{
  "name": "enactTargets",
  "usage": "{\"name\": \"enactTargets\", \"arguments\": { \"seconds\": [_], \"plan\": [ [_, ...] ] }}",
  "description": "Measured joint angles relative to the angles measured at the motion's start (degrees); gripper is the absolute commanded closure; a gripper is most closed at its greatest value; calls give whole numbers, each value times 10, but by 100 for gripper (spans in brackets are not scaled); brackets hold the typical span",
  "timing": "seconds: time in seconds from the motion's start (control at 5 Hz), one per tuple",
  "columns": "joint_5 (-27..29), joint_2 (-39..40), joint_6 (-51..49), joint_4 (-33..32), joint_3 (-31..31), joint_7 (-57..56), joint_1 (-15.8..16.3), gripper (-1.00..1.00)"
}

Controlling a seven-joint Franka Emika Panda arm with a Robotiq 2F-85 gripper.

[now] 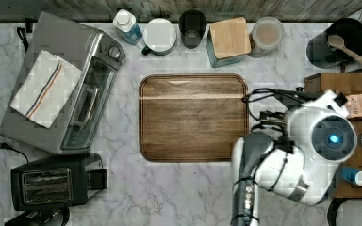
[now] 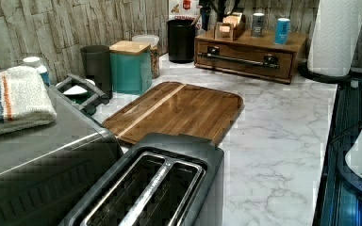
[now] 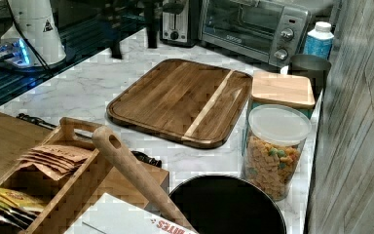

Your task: Open the drawer.

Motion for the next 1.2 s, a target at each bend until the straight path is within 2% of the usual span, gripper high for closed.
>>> {"name": "enactTargets", "arguments": {
  "seconds": [0.2,0.4,0.8,1.2],
  "plan": [
    [5,2,24,-6,-15,-12,-20,-100],
    [5,8,66,-11,-26,-11,-27,-100],
    [5,54,109,-15,-26,-16,-29,-100],
    [-12,105,105,-27,-36,-63,-32,-100]
  ]
}}
